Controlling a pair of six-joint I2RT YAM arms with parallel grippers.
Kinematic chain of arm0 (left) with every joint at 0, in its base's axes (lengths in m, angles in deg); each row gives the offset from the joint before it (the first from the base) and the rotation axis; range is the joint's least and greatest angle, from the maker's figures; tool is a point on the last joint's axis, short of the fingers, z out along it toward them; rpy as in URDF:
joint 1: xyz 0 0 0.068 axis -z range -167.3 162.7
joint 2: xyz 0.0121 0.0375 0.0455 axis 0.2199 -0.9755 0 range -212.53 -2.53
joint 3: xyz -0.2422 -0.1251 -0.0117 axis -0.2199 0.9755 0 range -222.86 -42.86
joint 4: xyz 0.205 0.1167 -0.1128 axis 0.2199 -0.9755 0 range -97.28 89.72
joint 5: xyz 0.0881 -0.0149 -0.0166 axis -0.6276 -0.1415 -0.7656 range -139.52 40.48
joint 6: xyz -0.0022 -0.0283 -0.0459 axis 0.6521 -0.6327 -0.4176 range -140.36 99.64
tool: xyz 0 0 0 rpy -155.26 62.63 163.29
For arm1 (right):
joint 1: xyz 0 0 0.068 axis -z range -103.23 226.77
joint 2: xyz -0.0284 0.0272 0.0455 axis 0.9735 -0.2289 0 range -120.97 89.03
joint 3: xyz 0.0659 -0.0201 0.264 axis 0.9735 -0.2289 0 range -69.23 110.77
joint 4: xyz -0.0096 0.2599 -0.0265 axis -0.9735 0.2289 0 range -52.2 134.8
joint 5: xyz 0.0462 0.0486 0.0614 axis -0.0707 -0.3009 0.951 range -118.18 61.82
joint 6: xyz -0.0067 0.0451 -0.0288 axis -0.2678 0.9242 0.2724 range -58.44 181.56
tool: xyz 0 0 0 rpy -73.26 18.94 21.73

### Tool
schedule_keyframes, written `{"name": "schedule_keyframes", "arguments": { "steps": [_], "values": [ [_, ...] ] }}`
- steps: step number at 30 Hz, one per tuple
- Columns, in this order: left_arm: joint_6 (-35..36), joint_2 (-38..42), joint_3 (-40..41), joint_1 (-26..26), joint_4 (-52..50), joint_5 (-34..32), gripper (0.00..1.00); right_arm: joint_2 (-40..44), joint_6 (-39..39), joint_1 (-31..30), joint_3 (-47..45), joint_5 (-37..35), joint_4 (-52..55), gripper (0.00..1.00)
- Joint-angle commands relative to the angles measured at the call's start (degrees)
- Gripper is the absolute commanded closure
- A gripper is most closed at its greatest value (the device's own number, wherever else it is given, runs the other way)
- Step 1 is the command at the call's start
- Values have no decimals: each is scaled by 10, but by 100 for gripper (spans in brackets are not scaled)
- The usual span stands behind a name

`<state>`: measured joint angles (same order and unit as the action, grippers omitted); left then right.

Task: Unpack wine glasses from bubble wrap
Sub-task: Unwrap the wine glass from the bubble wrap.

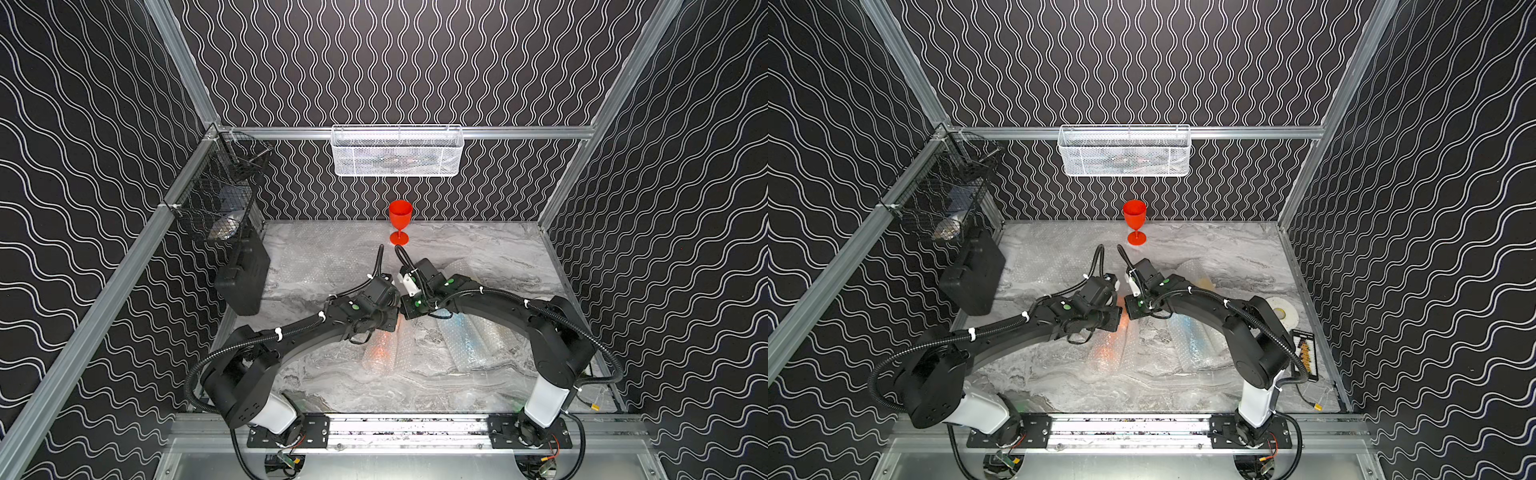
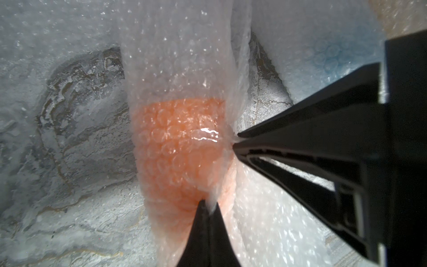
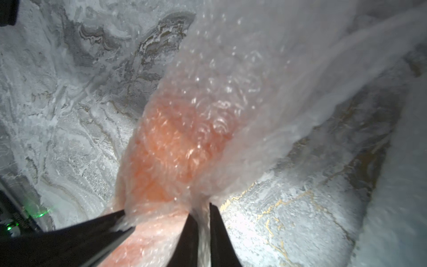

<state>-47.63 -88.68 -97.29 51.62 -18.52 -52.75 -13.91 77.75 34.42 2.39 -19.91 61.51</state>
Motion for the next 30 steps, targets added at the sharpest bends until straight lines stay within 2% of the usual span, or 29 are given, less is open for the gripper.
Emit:
{"name": "schedule_keyframes", "arguments": {
  "steps": [1, 30],
  "values": [
    [3, -3, -10, -1, -9, -6, 100, 6, -1, 0, -5, -1, -7, 92],
    [6, 9, 3, -1, -25, -30, 100, 22, 1, 1, -12, -2, -6, 95]
  ]
}}
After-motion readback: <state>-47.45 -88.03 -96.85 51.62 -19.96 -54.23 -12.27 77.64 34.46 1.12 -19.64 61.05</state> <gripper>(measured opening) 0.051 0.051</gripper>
